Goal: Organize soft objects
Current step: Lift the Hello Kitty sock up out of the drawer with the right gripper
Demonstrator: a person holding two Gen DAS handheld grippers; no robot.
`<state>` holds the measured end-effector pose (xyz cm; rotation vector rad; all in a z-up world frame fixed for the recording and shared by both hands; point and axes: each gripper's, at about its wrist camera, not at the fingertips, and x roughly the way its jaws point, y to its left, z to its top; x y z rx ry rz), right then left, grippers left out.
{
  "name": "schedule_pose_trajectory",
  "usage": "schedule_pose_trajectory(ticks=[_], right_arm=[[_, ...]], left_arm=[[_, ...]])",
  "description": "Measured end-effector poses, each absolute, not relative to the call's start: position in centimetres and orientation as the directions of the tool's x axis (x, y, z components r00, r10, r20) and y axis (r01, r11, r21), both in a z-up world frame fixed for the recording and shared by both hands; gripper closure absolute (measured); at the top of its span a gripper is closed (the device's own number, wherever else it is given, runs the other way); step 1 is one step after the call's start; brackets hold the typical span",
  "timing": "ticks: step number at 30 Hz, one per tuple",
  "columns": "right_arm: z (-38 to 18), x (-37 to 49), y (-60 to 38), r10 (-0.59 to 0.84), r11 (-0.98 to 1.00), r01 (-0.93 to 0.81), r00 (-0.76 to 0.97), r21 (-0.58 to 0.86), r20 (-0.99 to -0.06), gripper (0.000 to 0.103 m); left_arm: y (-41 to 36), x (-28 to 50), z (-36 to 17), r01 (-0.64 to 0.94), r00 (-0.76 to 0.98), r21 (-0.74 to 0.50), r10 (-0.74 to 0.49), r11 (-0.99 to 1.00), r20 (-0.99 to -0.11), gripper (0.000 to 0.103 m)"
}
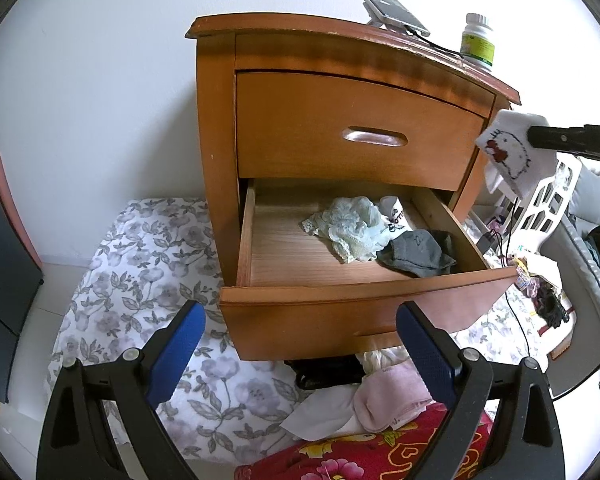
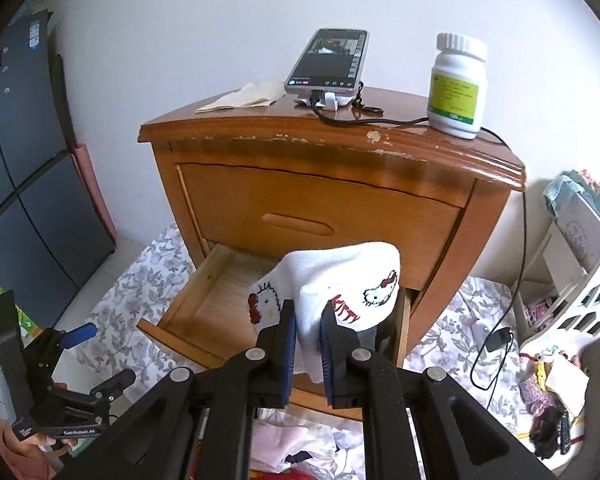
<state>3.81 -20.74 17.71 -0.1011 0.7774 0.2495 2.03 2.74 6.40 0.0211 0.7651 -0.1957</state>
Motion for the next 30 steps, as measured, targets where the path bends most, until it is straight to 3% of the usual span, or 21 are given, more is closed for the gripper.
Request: schedule_pose_trajectory(ticks=[12,30], right_arm=[[17.6,-0.6,-21.8,0.192,0.967,-0.255,0.699,0.011,-0.689,0.091],[12.0,-3.7,-21.2,0.2,0.964,-0.264,0.607,0.043,-0.769,0.091]], left_arm=[[1.9,0.8,7.3,0.189,0.712,-0.036,-0.162,0.981,-0.684,0.007],[0.3,-0.3,7.6,0.199,0.709,-0.003,-0.146,0.98,-0.69,0.007]])
